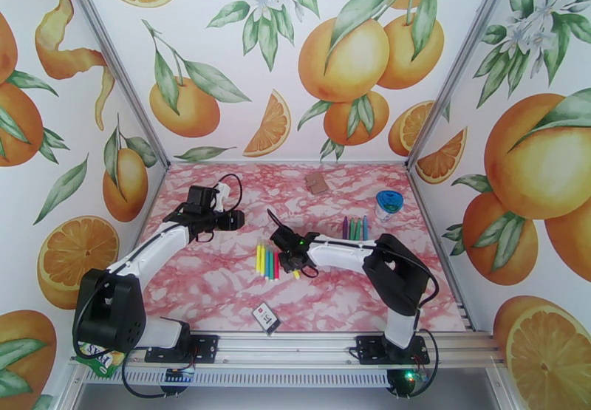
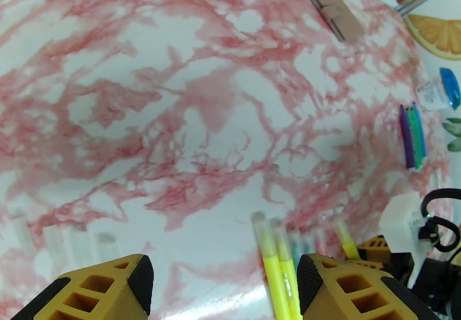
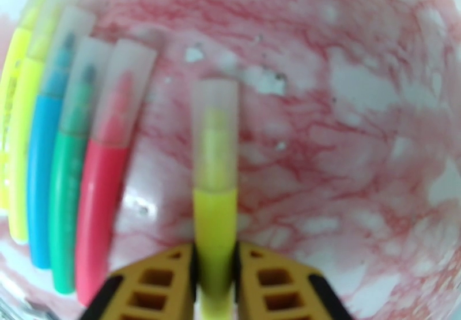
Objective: Open the pen caps
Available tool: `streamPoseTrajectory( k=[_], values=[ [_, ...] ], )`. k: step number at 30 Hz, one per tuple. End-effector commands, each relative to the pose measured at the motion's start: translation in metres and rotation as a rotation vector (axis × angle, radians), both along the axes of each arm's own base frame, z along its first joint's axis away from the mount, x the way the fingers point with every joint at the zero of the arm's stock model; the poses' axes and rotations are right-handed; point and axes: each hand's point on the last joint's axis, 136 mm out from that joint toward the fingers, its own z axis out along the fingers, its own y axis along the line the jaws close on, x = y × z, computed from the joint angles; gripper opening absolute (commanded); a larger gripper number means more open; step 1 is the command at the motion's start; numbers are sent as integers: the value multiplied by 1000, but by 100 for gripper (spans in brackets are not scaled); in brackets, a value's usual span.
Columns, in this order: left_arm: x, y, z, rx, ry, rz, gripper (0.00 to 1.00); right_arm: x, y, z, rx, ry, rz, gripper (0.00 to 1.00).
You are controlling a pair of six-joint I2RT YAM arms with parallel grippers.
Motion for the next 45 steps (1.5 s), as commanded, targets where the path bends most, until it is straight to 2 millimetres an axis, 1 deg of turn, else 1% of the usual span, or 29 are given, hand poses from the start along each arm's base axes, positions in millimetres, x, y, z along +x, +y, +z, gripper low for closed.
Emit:
streamPoseTrajectory(
  k=[1,6,12,17,23,31,39,42,45],
  values=[
    [3,-1,5,-28,-18,4,70,6,-9,-5,-27,-42,-40,21],
    [3,-7,8,-67,-22,-14,70,13,-3,11,15,-85,-34,19],
    [0,-19,17,-134,-33,-52,72,19,10,40,167,-150,-13,17],
    [0,-28,25,-192,-45,-76,72,25,12,59,257,-188,-6,15],
    [-1,-45,38,-308,-57,-137,73,30,14,76,364,-227,12,14],
    [-9,-70,60,-437,-81,-263,73,30,29,109,486,-306,78,13],
    [-12,-86,73,-489,-97,-322,72,33,43,145,578,-374,136,13],
    [-14,-94,74,-503,-92,-350,71,34,47,155,588,-390,151,12],
    [-18,-105,80,-531,-97,-388,69,35,49,162,597,-403,169,12]
  ],
)
